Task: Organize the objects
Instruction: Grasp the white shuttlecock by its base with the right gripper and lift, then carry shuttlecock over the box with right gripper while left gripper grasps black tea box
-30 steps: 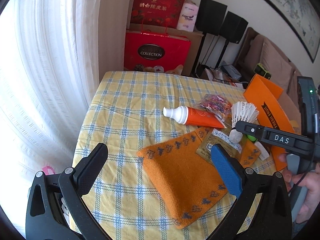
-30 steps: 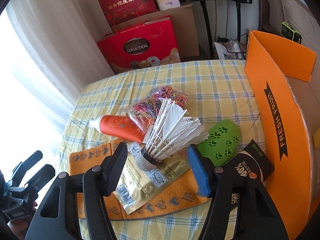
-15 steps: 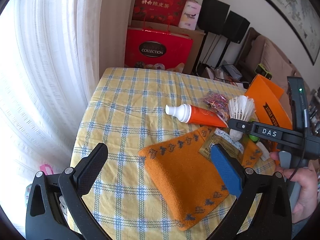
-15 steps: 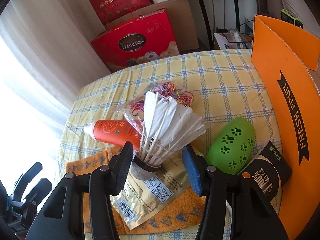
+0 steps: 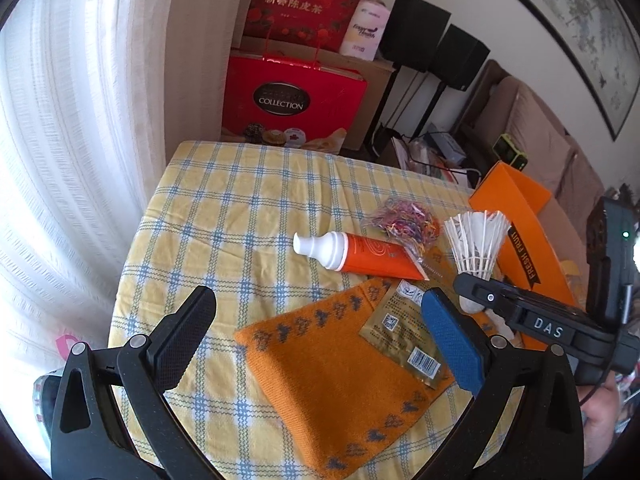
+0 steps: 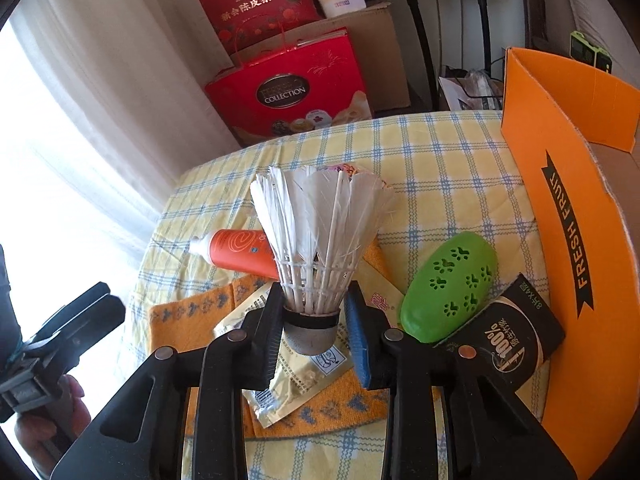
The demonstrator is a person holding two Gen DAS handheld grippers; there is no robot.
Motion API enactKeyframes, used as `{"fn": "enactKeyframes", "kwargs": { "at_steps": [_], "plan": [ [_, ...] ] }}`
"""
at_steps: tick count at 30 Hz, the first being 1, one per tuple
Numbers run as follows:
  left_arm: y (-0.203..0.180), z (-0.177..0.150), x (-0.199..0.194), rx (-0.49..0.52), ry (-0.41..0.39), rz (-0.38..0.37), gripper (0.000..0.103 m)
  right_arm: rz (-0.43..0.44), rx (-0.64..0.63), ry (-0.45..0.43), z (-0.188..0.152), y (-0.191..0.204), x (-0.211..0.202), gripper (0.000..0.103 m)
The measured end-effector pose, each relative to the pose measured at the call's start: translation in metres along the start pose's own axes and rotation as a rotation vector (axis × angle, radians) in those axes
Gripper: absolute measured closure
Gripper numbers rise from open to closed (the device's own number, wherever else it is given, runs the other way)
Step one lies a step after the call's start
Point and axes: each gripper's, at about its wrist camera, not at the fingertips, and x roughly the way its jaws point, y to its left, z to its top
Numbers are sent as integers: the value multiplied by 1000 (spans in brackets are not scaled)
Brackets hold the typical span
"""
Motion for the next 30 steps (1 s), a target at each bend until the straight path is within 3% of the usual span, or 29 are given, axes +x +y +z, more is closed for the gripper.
{"fn": "enactKeyframes", "kwargs": {
  "at_steps": [4,7,17,26,30],
  "plan": [
    [-9,9,14,-26,36,-56,0,9,-11,-25,-1,-2,-17,74],
    [-18,13,19,-22,46,-58,2,15,-25,-49,-2,-1,-32,74],
    [-73,6,29,96,63,-100,2,15,-43,-128,0,-9,-88,74],
    [-128,4,58,175,138,-153,19,0,-10,-175,-7,-35,-124,74],
    [-146,-2,63,208,157,-201,19,-8,4,-189,-11,-48,-139,74]
  ]
}}
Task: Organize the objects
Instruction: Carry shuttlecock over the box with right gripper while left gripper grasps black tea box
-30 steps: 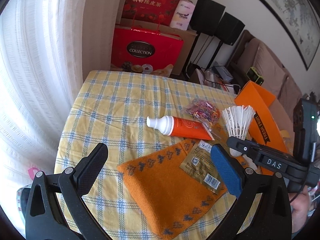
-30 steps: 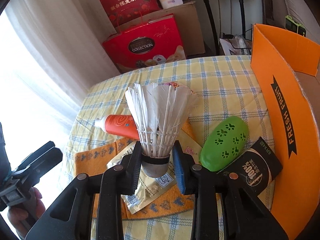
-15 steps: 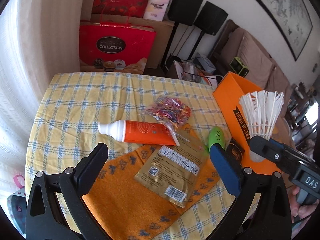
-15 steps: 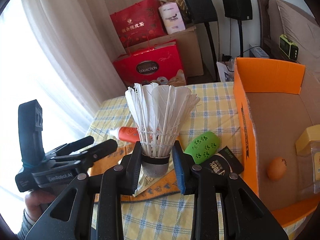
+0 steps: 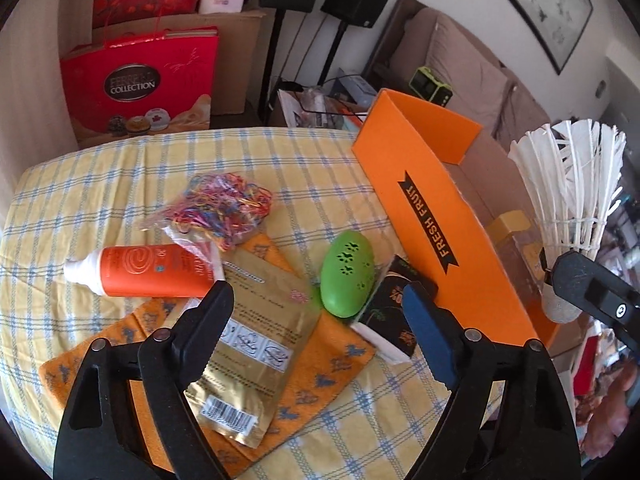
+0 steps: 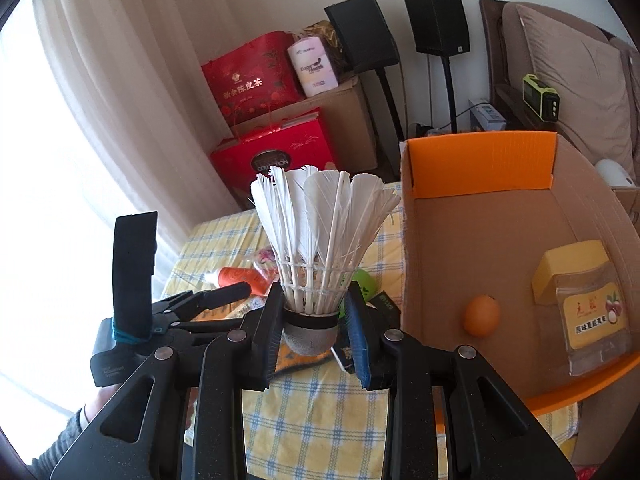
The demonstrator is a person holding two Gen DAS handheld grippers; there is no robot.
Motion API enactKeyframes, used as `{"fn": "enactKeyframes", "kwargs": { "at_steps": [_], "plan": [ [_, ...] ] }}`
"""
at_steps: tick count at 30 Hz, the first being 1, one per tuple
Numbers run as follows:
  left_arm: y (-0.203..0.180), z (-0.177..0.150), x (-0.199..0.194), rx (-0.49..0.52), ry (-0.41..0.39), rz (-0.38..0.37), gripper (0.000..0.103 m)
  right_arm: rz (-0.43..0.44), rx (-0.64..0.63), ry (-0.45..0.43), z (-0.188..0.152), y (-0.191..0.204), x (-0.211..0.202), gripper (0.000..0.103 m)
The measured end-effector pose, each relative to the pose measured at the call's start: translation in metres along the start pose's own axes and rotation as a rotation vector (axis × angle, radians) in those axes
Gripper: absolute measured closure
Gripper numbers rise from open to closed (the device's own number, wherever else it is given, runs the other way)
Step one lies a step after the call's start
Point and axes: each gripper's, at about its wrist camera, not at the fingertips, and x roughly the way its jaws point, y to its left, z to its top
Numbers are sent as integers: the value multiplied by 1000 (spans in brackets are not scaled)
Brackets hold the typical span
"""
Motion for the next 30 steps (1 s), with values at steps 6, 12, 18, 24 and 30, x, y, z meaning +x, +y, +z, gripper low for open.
{"fn": "enactKeyframes", "kwargs": {
  "at_steps": [6,12,18,24,30],
  "plan": [
    [-30,-10,13,91,29,-45,19,-6,27,-26,-2,-20,-24,74],
    [-54,-21,26,177,63,-56,19,-10,53,-41,-3,-35,-37,73],
    [-75,-27,45,257,108,-17,19,-25,74,-48,-6,-51,-44,73],
    [-80,-29,54,275,101,41,28,-54,89,-51,-11,-67,-49,73],
    [-70,-27,50,254,82,63,43,-149,83,-22,-17,-88,-42,73]
  ]
}}
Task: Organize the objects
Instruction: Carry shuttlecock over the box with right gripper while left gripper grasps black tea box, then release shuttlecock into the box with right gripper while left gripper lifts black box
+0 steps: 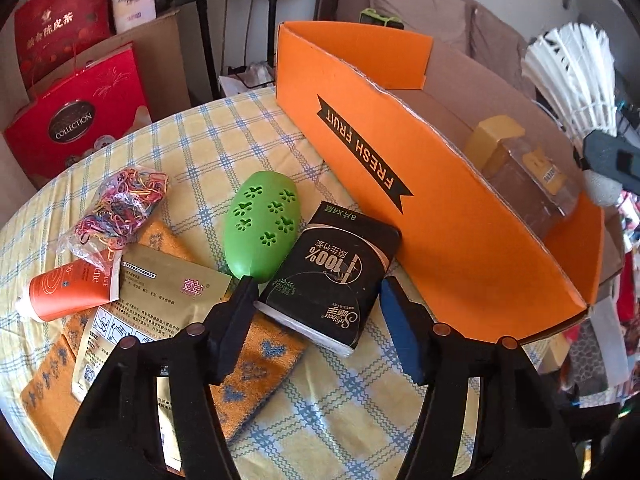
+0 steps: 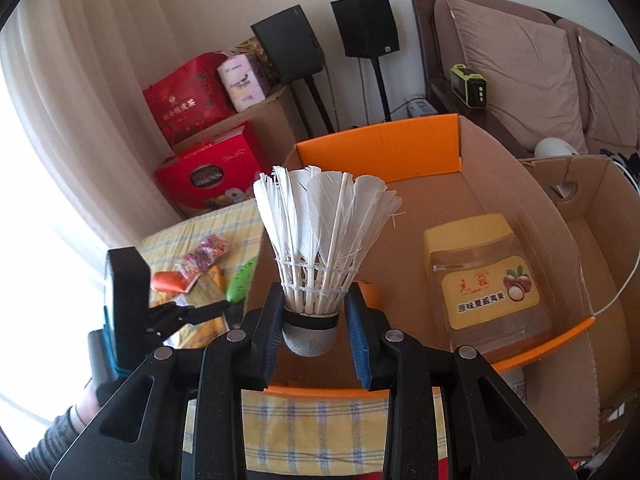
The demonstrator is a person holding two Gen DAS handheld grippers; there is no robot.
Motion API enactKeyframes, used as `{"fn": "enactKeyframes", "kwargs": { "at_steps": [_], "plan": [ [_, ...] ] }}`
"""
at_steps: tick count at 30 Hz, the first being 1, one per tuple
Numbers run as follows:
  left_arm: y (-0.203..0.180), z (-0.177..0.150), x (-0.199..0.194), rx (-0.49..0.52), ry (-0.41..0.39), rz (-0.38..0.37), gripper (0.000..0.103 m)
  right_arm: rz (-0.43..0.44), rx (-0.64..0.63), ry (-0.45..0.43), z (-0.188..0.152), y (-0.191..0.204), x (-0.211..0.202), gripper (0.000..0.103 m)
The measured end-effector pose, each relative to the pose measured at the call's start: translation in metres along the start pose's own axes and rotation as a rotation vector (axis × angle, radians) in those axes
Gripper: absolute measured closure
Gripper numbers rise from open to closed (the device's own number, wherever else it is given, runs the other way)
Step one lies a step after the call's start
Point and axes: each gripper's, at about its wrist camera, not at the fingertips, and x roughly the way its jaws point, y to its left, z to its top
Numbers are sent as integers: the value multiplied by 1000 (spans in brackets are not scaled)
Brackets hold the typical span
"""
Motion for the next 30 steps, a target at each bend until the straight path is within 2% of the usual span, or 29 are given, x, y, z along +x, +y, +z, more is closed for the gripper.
{"fn": "enactKeyframes", "kwargs": {
  "at_steps": [7,17,22,26,28,30],
  "plan": [
    [1,-3,-15,-16,-40,4,44,-74,17,49,-9,-24,18,73],
    [16,4,-73,-102,-178,-29,45,-96,37,65,-11,-35,23,73],
    [4,15,-98,-90,-229,-78,45,-102,25,76,-11,-33,26,70],
    [-16,21,-103,-54,-243,-109,45,-112,20,76,-11,-31,25,70],
    [-27,23,-101,-30,-237,-115,45,-110,30,73,-12,-32,23,68],
    [-36,23,-97,-9,-230,-117,45,-114,34,65,-11,-32,19,56]
  ]
}}
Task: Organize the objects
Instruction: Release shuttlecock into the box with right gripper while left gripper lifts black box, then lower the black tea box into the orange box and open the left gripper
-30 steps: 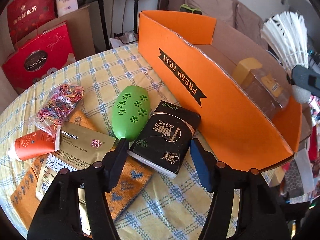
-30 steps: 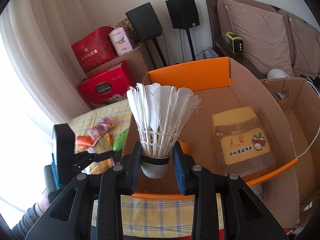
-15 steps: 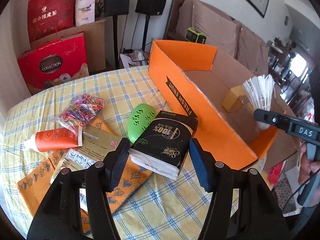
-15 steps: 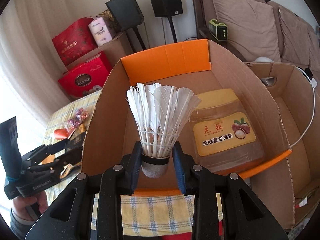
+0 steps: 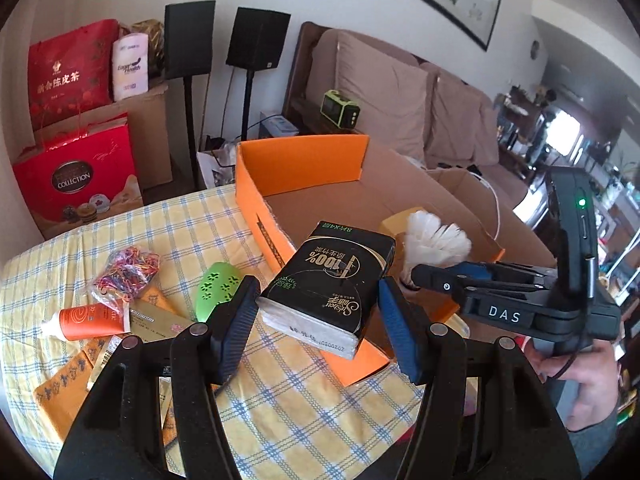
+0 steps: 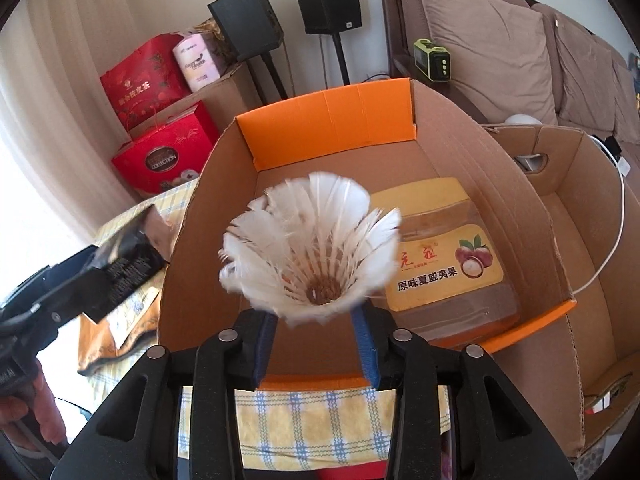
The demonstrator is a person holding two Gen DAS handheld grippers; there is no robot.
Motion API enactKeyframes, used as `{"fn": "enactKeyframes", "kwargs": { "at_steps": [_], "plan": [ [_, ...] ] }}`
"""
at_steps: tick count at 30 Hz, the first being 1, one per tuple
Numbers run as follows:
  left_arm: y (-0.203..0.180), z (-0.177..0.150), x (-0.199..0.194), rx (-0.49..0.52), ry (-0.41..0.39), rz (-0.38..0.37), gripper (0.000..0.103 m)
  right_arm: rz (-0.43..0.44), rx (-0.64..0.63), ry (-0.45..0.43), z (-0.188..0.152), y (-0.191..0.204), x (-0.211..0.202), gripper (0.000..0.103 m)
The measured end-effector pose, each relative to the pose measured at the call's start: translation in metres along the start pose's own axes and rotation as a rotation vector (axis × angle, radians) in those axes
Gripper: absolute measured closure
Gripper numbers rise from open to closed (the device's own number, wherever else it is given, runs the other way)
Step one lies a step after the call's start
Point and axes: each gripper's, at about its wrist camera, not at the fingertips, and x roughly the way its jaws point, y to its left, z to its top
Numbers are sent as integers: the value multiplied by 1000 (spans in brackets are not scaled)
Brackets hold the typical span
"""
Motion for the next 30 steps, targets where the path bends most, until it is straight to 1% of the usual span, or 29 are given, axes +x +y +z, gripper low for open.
{"fn": "enactKeyframes", "kwargs": {
  "at_steps": [2,4,6,10,18,20,22,24,27,28,30],
  "plan": [
    [-7,1,5,10,6,-3,45,-3,3,-4,1,-1,-3,49],
    [-14,2,9,20,10,-3,45,-9,10,-5,1,-3,-4,49],
    [-20,3,14,32,13,0,45,-23,21,-9,0,-6,-5,46],
    [-31,3,21,63,13,27,45,-10,43,-28,-2,-12,-12,44],
    [-47,2,31,108,27,36,45,10,66,-69,-4,-19,-28,42],
    [-52,2,35,125,30,27,45,16,75,-80,-4,-21,-32,42],
    [-56,1,40,139,48,15,45,18,81,-88,-4,-22,-35,41],
    [-61,0,47,158,88,-4,45,16,84,-91,-4,-22,-37,41],
    [-67,-5,51,175,98,21,44,17,92,-92,-5,-26,-38,41],
    [-68,-6,49,175,95,33,43,17,95,-91,-6,-27,-38,41],
    [-67,-6,45,166,83,32,37,19,99,-88,-7,-28,-37,41]
  ]
}}
